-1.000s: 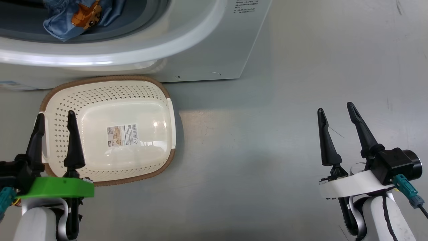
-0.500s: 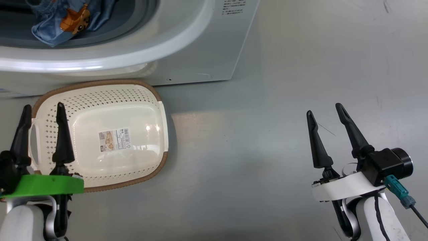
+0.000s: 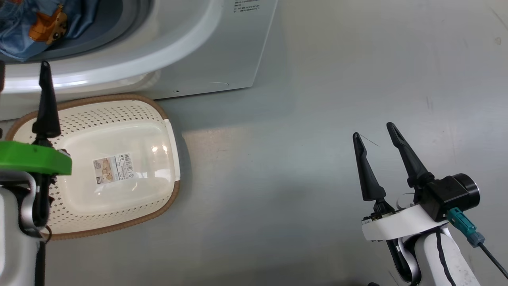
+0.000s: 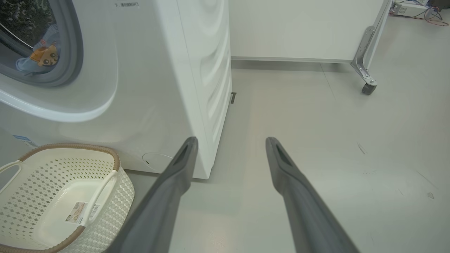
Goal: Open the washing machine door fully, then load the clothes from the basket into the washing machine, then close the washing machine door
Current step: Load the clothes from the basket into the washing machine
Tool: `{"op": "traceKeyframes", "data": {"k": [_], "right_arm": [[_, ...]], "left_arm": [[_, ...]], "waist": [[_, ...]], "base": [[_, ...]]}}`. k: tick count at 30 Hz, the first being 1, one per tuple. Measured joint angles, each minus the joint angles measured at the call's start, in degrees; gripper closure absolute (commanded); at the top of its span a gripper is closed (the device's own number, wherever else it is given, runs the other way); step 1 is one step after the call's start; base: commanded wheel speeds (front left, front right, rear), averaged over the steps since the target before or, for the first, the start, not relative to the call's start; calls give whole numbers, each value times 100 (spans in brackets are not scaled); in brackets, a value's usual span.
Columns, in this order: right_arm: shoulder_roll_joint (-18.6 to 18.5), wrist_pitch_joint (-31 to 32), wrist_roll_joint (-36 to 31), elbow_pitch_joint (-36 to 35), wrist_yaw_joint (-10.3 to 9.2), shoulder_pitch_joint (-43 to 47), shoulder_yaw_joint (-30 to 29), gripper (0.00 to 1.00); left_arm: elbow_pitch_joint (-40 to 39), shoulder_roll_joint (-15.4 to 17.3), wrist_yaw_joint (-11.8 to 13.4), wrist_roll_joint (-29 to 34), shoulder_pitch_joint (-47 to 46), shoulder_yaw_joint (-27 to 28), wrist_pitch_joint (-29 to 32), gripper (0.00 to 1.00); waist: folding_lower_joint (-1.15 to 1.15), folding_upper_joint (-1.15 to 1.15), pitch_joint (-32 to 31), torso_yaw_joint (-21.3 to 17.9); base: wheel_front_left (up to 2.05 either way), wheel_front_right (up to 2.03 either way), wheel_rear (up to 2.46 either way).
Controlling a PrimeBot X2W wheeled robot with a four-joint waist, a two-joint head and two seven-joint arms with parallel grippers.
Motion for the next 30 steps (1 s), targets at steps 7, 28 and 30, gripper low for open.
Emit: {"op": "traceKeyframes", "data": {"k": [7, 28, 30], "right_arm": [[5, 0, 201, -1, 2, -135, 194, 0], [18, 0, 503, -88, -114, -144, 457, 0], [21, 0, 503, -102, -156, -144, 444, 0]], "left_arm": [[557, 311, 1, 23, -595, 104, 412, 0], [1757, 954, 27, 196, -1534, 172, 972, 0], [1837, 998, 26, 238, -1657, 105, 993, 0]], "waist": [[0, 0, 132, -269], [0, 0, 520, -1047], [0, 0, 556, -1086]], "base": [[0, 0, 0], [0, 0, 0], [0, 0, 0]]}}
